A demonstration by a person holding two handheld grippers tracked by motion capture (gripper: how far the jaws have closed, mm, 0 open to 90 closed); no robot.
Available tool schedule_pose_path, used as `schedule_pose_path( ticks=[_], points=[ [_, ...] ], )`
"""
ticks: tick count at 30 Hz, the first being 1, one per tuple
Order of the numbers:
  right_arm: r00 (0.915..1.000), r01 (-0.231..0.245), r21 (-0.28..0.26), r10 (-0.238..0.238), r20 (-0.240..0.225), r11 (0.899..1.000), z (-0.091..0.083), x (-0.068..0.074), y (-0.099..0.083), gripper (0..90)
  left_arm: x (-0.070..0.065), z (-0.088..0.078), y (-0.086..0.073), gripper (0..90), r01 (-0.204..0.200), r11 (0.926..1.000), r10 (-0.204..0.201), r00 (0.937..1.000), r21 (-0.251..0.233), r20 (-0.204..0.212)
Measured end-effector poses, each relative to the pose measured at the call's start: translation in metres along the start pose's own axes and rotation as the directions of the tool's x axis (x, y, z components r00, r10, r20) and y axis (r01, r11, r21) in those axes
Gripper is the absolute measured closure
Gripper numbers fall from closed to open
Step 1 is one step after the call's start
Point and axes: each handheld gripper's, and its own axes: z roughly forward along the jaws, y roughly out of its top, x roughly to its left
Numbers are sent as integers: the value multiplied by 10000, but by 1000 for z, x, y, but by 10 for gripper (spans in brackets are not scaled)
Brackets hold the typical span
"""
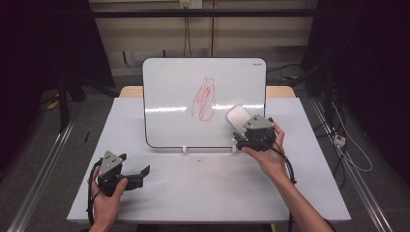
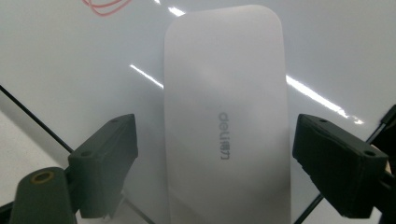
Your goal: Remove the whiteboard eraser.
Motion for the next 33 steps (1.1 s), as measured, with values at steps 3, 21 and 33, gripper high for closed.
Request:
schedule_pose_path(
  ticks=[3,21,33],
  points=[
    [10000,74,10,-74,19,10000,1,1,-2,152,-3,2,2,46,-90,10000,90,10000,6,1],
    [9944,735,654,-782,717,9951,8,5,-1,303,-2,2,0,45,-179,9998,179,9997,-6,145],
    [9949,554,967,-631,788,9938,13,6,1,317,-2,-1,0,45,-267,9996,268,9996,-52,121]
  ],
)
